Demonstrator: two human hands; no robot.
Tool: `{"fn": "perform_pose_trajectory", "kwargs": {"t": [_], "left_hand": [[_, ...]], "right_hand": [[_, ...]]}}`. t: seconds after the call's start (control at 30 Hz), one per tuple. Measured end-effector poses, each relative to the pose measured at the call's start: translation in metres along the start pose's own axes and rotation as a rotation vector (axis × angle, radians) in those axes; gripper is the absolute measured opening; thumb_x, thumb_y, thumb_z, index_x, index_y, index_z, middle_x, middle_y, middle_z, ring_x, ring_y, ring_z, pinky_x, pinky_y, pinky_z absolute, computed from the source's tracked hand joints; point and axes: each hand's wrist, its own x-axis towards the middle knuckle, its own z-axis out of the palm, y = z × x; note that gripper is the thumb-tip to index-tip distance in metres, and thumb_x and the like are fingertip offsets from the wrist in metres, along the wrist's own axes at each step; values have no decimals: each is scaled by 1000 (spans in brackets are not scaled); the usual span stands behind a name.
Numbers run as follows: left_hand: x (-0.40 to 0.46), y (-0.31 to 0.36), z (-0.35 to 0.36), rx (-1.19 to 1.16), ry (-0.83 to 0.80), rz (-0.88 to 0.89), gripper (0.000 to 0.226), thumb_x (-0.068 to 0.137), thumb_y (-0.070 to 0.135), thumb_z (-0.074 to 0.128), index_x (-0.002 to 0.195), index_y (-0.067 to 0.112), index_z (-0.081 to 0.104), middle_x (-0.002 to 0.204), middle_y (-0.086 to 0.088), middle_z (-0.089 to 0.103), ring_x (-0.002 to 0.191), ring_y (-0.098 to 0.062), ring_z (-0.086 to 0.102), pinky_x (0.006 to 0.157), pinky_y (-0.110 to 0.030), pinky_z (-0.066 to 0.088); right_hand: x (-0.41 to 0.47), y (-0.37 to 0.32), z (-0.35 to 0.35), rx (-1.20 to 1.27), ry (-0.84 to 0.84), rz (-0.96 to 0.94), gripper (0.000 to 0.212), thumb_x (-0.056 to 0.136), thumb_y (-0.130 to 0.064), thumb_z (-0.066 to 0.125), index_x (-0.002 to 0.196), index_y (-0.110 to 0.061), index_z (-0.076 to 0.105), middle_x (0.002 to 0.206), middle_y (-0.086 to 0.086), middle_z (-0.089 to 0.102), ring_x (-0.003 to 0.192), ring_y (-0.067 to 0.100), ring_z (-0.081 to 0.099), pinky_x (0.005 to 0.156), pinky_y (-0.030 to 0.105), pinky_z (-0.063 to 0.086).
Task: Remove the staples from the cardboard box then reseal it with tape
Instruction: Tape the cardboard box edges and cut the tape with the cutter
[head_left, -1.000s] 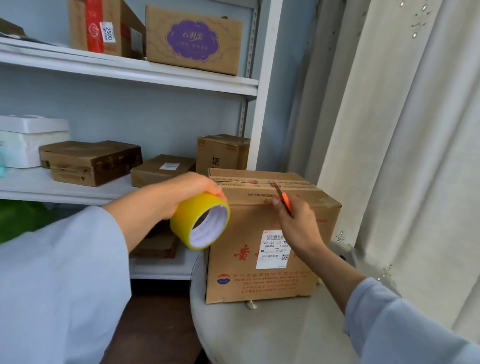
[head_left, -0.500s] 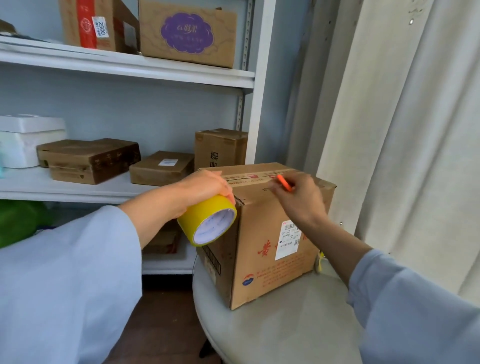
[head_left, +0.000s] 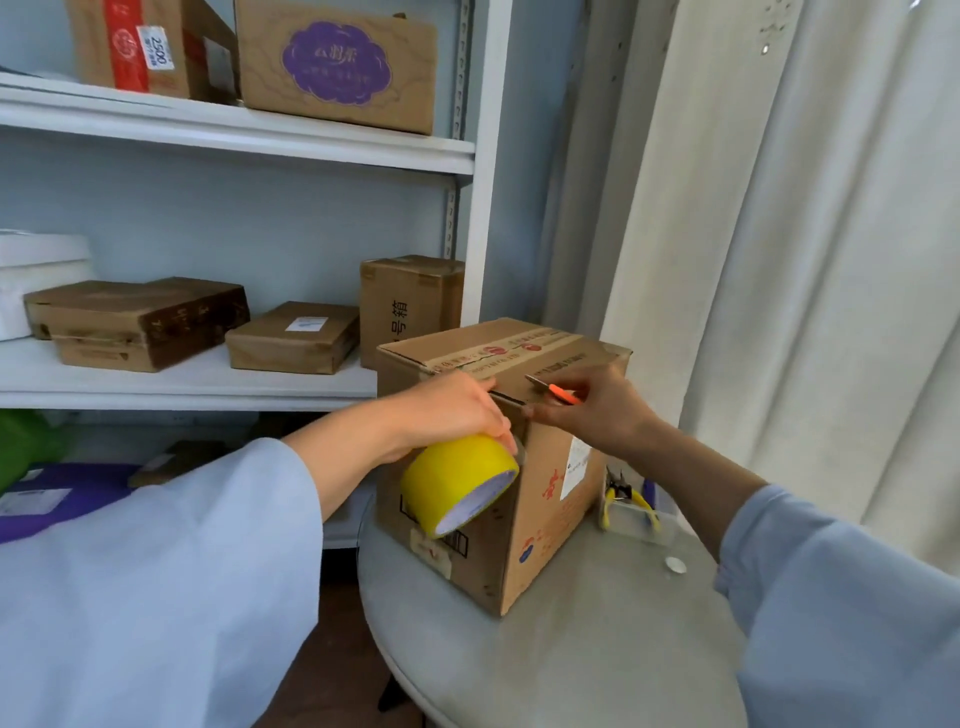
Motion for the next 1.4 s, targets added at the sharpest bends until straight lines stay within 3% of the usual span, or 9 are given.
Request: {"fn": "perform_pose_trajectory", "kwargs": {"t": [0.1,0.2,0.33,0.47,0.57,0.77,0.9,1.13,1.4], "left_hand": [[7,10,17,-59,-29,-14,19,84,31,63,96,24,76,142,-1,49,141,-7,25,114,-28,18],[9,8,31,-107,-45,0,42,65,52,69,97,25,76,114,6,69,119,-10,55,106,-37,39],[8,15,33,-151,12,-10,28,79,37,73,102,21,72,107,5,68,106,-10,60,87,-25,46],[3,30,37,-185,35,-13,6,82,24,72,87,22,71,89,5,66,90,-8,59,72,-21,42],[4,35,42,-273,31,-79,12,83,18,71,94,22,68,89,1,64,89,-14,62,71,-24,48],[5,35,49,-294,20,-169,43,79,17,75,118,25,60,115,-8,61,109,-26,59,98,-49,46],[6,34,53,-357,20,-191,42,76,16,77,115,24,62,116,-9,62,111,-28,59,99,-52,44],[2,39,44,-288,35,-202,39,82,15,73,119,15,63,113,-8,67,103,-22,65,72,-27,52],[10,40,42,-413,81,-330,37,80,10,74,115,11,61,102,-7,70,82,-14,66,65,-26,56]], "right_hand": [[-4,11,-19,-114,87,81,14,82,-28,69,94,-22,75,92,3,70,84,21,61,79,40,53],[-15,12,-30,13,192,127,22,84,-27,67,85,-5,72,69,6,60,64,19,52,62,36,44],[-35,-4,-44,228,-40,122,44,80,-41,73,80,3,67,42,-9,39,38,3,36,42,18,30],[-44,-10,-42,190,-168,72,20,78,-27,77,84,-9,71,38,-14,46,37,0,44,38,10,31],[-42,-6,-40,205,-94,60,15,77,-19,79,84,-7,72,42,-15,52,40,-5,50,41,7,34],[-35,-5,-37,20,16,73,20,71,-32,83,65,-22,67,71,-2,65,70,13,59,71,29,51],[-39,-5,-36,54,9,84,16,73,-27,82,73,-17,70,73,-2,64,73,13,59,67,26,49],[-36,-10,-32,28,67,114,25,70,-33,83,69,-17,63,68,-6,58,64,7,53,54,20,38],[-31,-30,-30,-293,115,-51,36,77,-38,78,100,-12,68,95,3,68,85,20,63,75,37,56]]}}
